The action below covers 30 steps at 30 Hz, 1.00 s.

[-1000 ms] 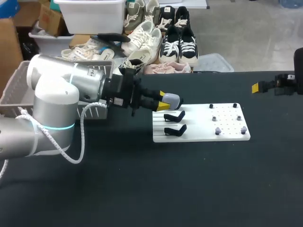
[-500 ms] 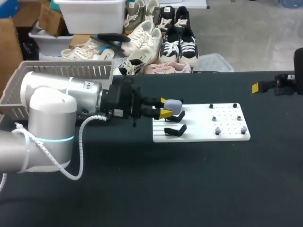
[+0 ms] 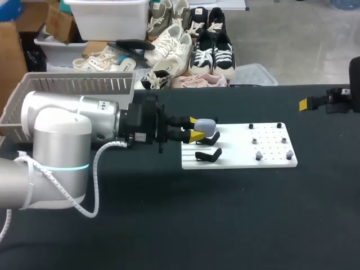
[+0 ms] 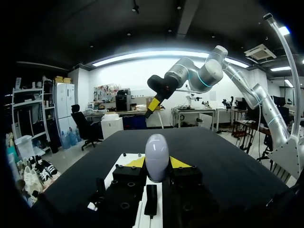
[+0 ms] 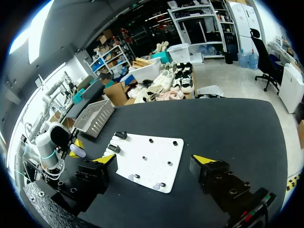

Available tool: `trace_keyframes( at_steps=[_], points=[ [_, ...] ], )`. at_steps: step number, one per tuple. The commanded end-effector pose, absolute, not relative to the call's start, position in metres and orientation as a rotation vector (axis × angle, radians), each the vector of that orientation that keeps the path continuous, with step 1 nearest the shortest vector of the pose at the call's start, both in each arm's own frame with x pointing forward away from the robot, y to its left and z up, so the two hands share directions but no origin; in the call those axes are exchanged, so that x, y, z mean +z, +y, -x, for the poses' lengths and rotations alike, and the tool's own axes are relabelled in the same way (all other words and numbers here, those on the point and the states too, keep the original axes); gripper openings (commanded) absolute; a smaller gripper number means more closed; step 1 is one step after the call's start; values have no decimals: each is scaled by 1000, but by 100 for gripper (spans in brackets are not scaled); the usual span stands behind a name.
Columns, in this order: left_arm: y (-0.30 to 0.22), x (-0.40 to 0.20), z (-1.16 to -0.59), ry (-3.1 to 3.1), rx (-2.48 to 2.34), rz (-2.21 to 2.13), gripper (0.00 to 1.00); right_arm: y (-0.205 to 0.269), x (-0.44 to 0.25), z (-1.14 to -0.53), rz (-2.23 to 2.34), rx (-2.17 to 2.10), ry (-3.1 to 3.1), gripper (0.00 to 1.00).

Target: Pick up each earbud case from the left stands, insert the matching earbuds, close the lid, and place the case in the box.

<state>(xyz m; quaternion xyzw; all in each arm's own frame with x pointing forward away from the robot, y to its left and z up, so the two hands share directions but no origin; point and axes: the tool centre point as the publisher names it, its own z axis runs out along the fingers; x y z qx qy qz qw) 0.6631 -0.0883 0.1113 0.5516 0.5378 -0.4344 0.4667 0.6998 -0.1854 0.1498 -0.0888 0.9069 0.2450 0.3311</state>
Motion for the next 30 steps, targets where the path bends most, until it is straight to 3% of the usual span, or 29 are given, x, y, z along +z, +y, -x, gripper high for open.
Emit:
trace_keyframes(
  at_steps=[1, 16, 30],
  points=[
    [-89, 111, -661, 1322, -1055, -1343, 0, -186, 149, -700, 235, 644, 2371, 100],
    [-96, 109, -660, 1268, -1088, -1365, 0, -180, 156, -678, 225, 680, 2335, 100],
    [-120, 110, -663, 1173, -1121, -1358, 0, -128, 173, -630, 375, 664, 2314, 100]
  ],
)
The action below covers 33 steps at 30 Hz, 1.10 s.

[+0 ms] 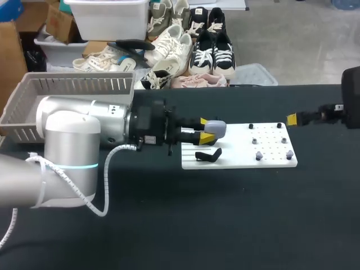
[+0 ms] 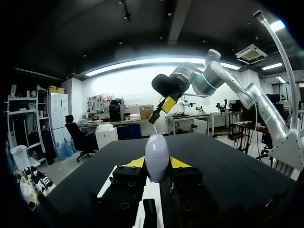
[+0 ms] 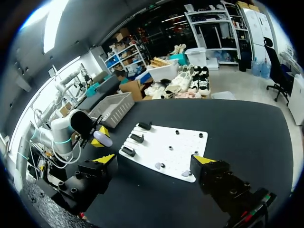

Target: Pick up each earbud case from the left stands, insert the matching earbuds, close the lid, and place the case in the box.

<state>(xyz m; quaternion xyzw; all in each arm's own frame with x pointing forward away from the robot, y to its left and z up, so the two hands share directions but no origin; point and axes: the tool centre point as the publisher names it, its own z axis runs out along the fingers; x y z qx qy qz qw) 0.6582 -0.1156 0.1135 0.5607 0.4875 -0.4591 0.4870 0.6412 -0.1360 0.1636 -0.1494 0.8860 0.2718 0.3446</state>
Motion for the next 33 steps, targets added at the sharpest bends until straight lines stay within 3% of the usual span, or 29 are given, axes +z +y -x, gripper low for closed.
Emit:
trace_keyframes(
  at_steps=[1, 33],
  points=[
    [-121, 110, -663, 1171, -1121, -1357, 0, -124, 173, -629, 385, 665, 2314, 100],
    [-125, 107, -659, 1138, -1131, -1365, 0, -28, 154, -610, 622, 681, 2383, 100]
  ],
)
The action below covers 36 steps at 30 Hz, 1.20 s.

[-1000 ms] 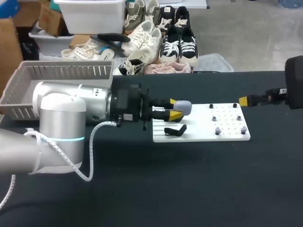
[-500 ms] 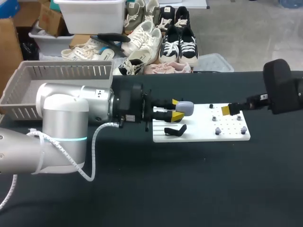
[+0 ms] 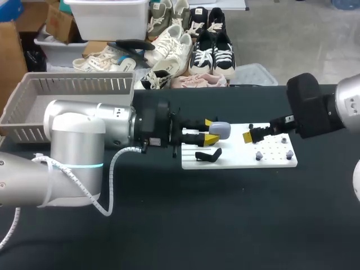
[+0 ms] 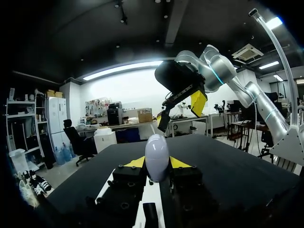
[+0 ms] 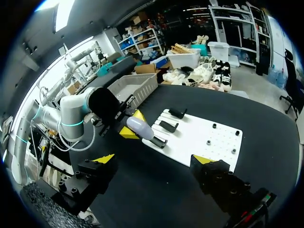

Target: Pick up each earbud case from the left stands, insert the matching earbuds, close the lid, and place the case in the box.

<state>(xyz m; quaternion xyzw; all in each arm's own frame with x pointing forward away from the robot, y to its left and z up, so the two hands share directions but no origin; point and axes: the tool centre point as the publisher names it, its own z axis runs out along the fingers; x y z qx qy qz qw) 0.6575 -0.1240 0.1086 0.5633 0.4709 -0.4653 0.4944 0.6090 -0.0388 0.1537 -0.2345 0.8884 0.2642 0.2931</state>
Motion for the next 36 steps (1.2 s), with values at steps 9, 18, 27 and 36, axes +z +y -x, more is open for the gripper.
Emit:
trace_keyframes(
  at_steps=[9, 18, 27, 36],
  points=[
    [-125, 107, -659, 1138, -1131, -1365, 0, -18, 150, -611, 628, 702, 2385, 100],
    [-125, 107, -659, 1138, -1131, -1365, 0, -7, 141, -621, 647, 704, 2401, 100],
    [-125, 107, -659, 1138, -1131, -1365, 0, 0, 135, -632, 637, 697, 2421, 100],
    [-125, 107, -659, 1138, -1131, -1365, 0, 2, 129, -638, 630, 677, 2450, 100]
  ],
)
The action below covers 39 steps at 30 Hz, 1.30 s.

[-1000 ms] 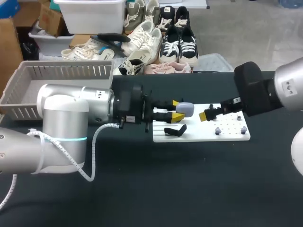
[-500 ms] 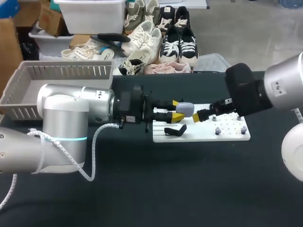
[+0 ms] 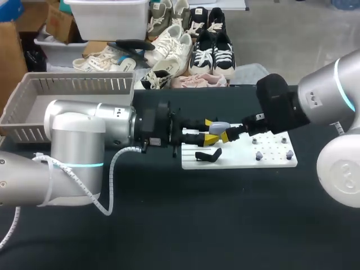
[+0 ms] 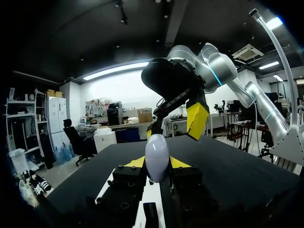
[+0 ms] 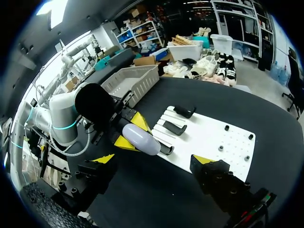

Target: Pick up each earbud case from the left stands, insert the matching earbuds, close the lid, and place the case in the box.

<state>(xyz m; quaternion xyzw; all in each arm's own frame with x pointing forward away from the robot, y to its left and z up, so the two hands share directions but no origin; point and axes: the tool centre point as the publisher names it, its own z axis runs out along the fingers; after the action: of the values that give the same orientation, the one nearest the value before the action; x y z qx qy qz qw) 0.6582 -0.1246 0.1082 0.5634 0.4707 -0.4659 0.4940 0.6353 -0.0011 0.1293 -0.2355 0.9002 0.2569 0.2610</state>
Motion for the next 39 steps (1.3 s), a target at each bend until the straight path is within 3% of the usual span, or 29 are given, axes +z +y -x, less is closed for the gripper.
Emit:
trace_keyframes(
  at_steps=[1, 39],
  points=[
    [-125, 107, -659, 1138, -1131, -1365, 0, 2, 129, -638, 628, 676, 2451, 100],
    [-125, 107, -659, 1138, -1131, -1365, 0, 0, 120, -652, 588, 635, 2497, 100]
  ],
)
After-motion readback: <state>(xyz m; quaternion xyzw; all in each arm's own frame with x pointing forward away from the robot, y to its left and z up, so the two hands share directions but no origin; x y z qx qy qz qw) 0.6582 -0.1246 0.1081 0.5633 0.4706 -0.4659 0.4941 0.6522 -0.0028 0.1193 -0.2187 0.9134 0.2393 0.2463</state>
